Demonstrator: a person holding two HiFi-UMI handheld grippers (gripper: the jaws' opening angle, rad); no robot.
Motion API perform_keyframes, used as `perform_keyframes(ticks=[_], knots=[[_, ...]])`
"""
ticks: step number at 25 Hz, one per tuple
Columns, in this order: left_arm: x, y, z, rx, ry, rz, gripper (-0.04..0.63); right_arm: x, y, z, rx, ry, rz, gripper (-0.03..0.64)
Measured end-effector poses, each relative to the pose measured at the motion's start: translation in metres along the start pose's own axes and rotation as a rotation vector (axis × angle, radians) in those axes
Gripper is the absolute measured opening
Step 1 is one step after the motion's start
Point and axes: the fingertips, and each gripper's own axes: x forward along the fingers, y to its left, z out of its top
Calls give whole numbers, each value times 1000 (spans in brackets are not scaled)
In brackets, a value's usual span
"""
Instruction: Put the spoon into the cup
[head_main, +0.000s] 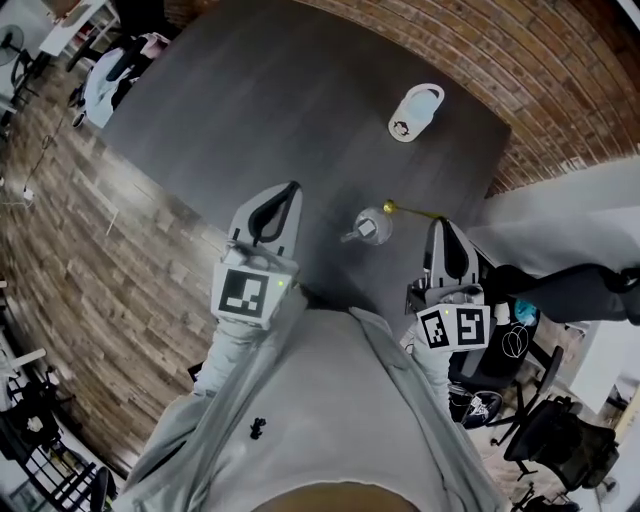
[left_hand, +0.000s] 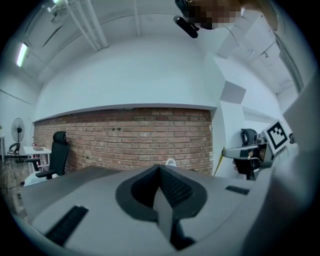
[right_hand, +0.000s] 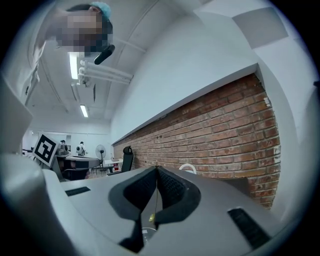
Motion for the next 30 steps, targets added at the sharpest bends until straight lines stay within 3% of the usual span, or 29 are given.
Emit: perform_keyframes(ticks=[10, 16, 30], knots=[[37, -14, 11, 17, 1, -170, 20, -9, -11, 3, 20, 3, -135, 20], [51, -15, 13, 21, -2, -216, 20, -10, -16, 2, 32, 0, -188, 20], [70, -29, -3, -2, 42, -294, 20, -3, -11, -33, 122, 74, -191, 20]])
